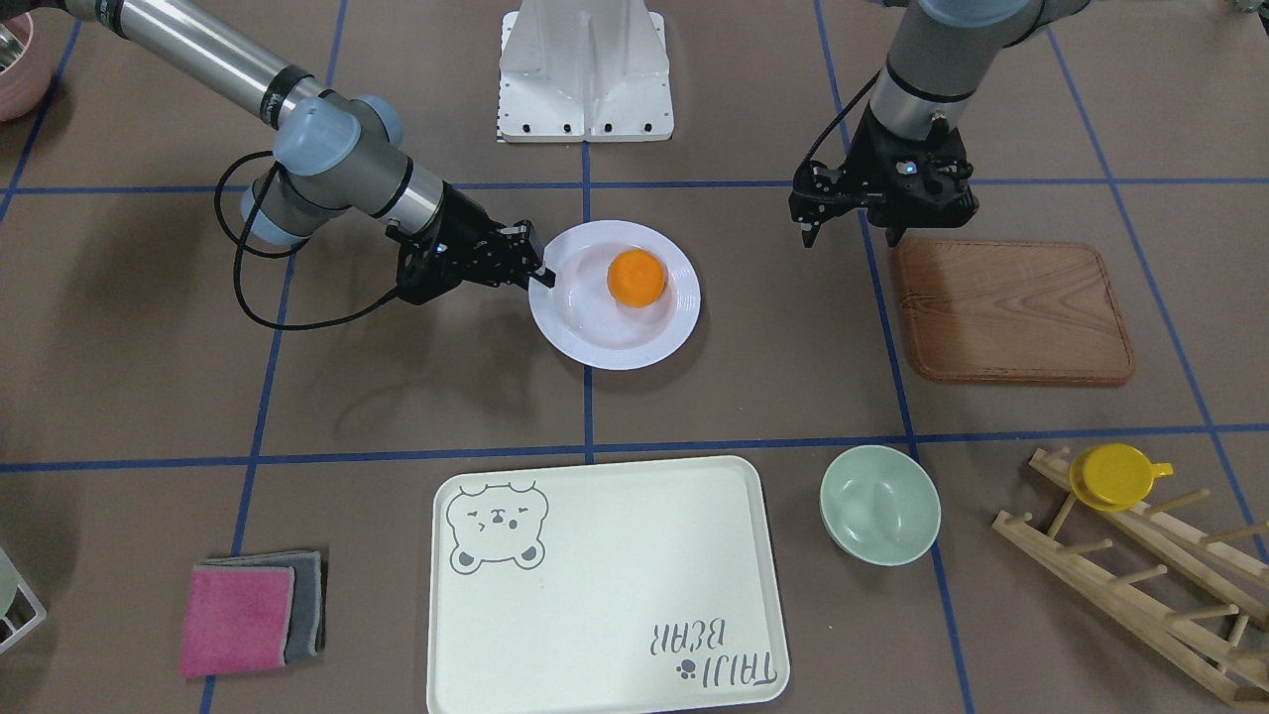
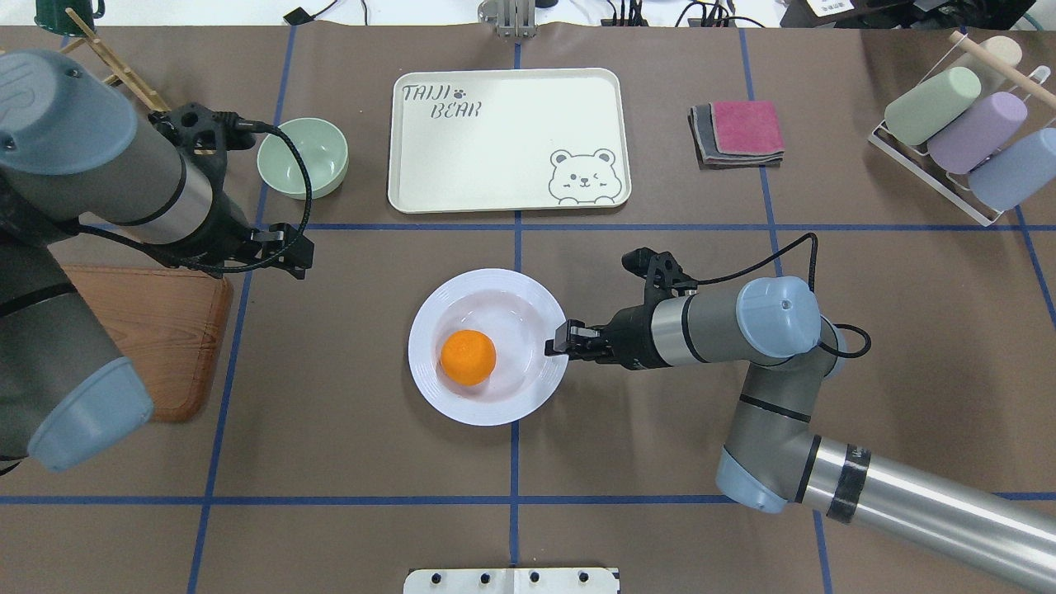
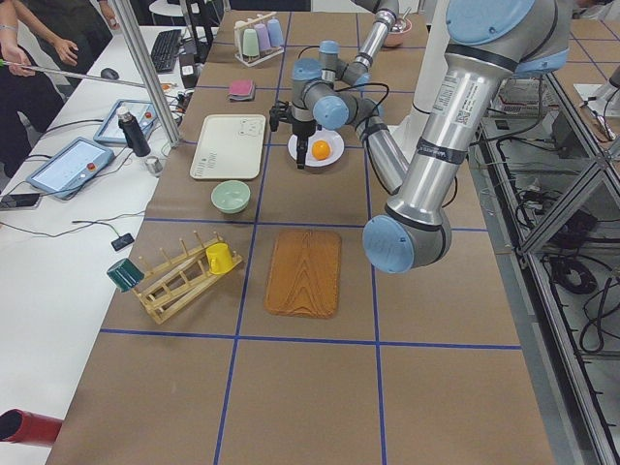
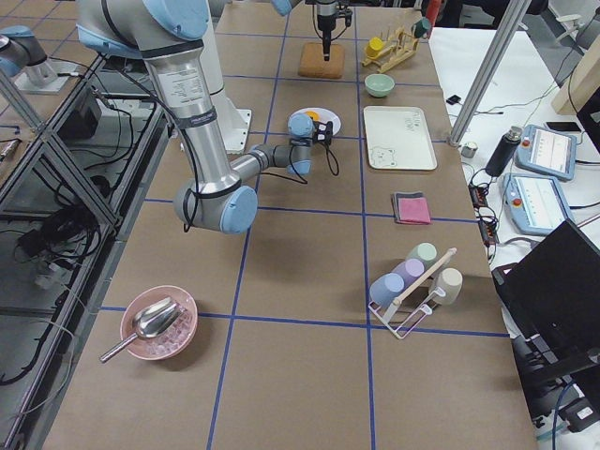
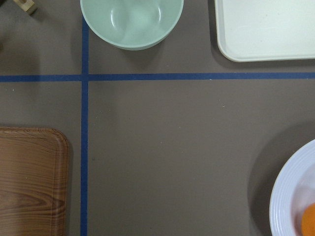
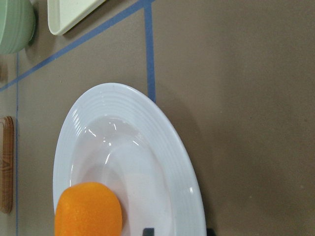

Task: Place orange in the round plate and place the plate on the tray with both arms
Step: 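Grasp the white plate rim with the right gripper while the left arm draws back, then slide the plate onto the bear tray with the right gripper while the left arm rests, then open the right gripper to release the plate rim on the tray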

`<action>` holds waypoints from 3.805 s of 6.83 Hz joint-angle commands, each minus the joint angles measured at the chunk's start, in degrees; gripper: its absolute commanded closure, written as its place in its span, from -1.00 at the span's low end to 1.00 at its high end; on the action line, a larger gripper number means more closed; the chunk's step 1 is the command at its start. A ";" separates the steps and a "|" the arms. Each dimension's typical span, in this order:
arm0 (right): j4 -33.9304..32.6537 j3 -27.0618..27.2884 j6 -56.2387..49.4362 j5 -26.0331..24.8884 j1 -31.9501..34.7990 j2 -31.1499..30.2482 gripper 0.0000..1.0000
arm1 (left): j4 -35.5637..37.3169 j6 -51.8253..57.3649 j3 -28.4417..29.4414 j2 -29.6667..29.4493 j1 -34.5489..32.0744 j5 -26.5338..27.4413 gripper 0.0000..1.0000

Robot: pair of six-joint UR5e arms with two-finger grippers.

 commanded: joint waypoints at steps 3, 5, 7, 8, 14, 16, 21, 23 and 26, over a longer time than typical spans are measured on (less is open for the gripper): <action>1.31 1.05 2.55 -0.06 0.00 0.85 0.82 | 0.03 0.00 0.00 -0.09 0.00 0.00 -0.97; 1.40 3.59 4.39 -0.06 0.26 0.77 1.00 | 0.12 -0.09 -0.09 -0.27 0.00 0.00 -0.97; 5.68 3.87 7.64 -0.06 2.19 0.24 1.00 | 0.12 0.00 -0.26 -0.27 -0.09 0.00 -0.97; 6.66 3.61 8.26 -0.06 2.64 -0.02 1.00 | 0.20 0.35 -0.61 -0.27 -0.52 -0.09 -0.97; 19.41 1.15 20.89 -9.27 5.17 -1.96 1.00 | 1.77 12.16 -0.35 2.18 -8.32 -0.87 -0.97; 19.41 -2.89 22.23 -10.86 9.91 -1.35 1.00 | 1.79 27.70 3.31 4.82 -18.77 -6.22 -0.97; 18.98 -12.46 24.26 -22.29 9.85 6.82 1.00 | 1.44 35.59 7.03 5.09 -23.55 -6.24 -0.97; 18.54 -18.77 24.26 -22.91 9.76 12.08 1.00 | 1.43 35.60 7.12 5.09 -23.56 -6.24 -0.97; 17.31 -23.73 24.00 -23.09 9.32 15.53 1.00 | 1.43 35.25 7.12 5.09 -23.47 -6.24 -0.97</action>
